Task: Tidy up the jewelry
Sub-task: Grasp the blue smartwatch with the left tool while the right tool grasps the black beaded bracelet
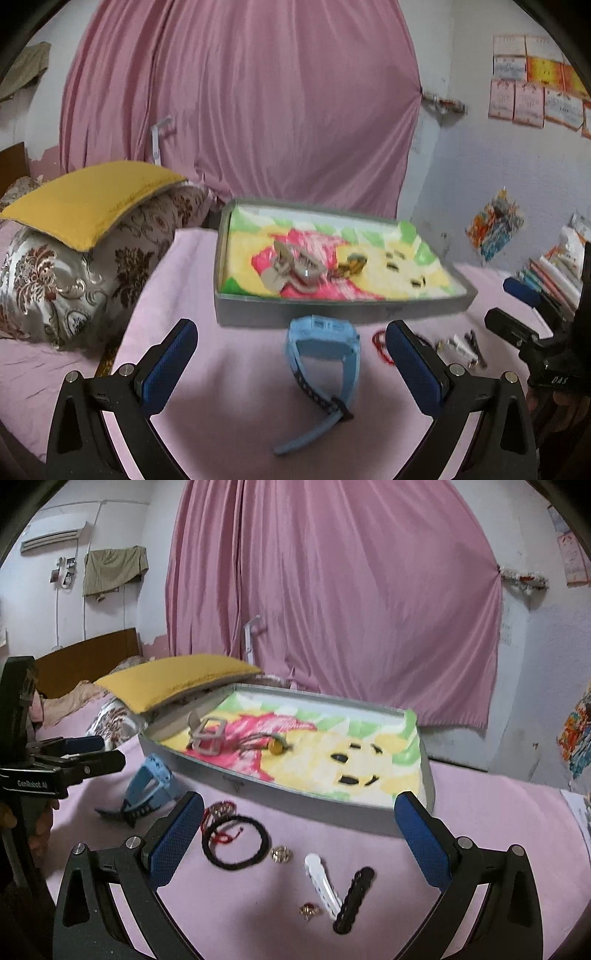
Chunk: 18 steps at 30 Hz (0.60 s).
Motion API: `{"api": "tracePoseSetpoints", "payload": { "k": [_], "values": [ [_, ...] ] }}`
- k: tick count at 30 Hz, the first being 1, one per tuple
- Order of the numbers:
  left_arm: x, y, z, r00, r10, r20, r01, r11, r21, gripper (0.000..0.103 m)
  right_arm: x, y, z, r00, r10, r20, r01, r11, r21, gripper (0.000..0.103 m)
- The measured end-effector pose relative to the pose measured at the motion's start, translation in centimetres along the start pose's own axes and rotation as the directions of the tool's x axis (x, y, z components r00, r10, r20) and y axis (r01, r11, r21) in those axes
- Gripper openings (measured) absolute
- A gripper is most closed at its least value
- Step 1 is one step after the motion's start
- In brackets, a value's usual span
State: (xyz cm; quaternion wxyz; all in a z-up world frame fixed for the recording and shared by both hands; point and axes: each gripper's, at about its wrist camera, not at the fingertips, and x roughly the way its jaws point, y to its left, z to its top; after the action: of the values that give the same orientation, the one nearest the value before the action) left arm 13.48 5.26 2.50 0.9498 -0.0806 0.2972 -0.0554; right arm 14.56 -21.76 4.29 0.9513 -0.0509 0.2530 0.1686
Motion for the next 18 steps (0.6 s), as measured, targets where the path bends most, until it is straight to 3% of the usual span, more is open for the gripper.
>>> {"api": "tracePoseSetpoints", "payload": {
  "k": [12, 15, 18],
  "values": [
    [2.4, 0.0, -1.0, 0.984, -0.023, -0.179, 0.019, 0.999, -0.026, 0.102, 3.0, 0.7, -0.6, 0.986, 0.067, -0.15, -0.073, 0.997, -0.034, 0.1],
    [2.8, 0.2, -1.0, 0.979, -0.042, -0.201, 0.034, 0.998, -0.043, 0.101, 3.6, 1.3, -0.6, 0.981, 0.07, -0.18, -0.083, 0.995, -0.064, 0.082],
    [3.1, 0.5, -0.9, 0.975, -0.069, -0.212, 0.055, 0.996, -0.07, 0.088, 4.6, 1.7, -0.7, 0.97, 0.081, -0.227, -0.102, 0.991, -0.081, 0.066]
  ]
}}
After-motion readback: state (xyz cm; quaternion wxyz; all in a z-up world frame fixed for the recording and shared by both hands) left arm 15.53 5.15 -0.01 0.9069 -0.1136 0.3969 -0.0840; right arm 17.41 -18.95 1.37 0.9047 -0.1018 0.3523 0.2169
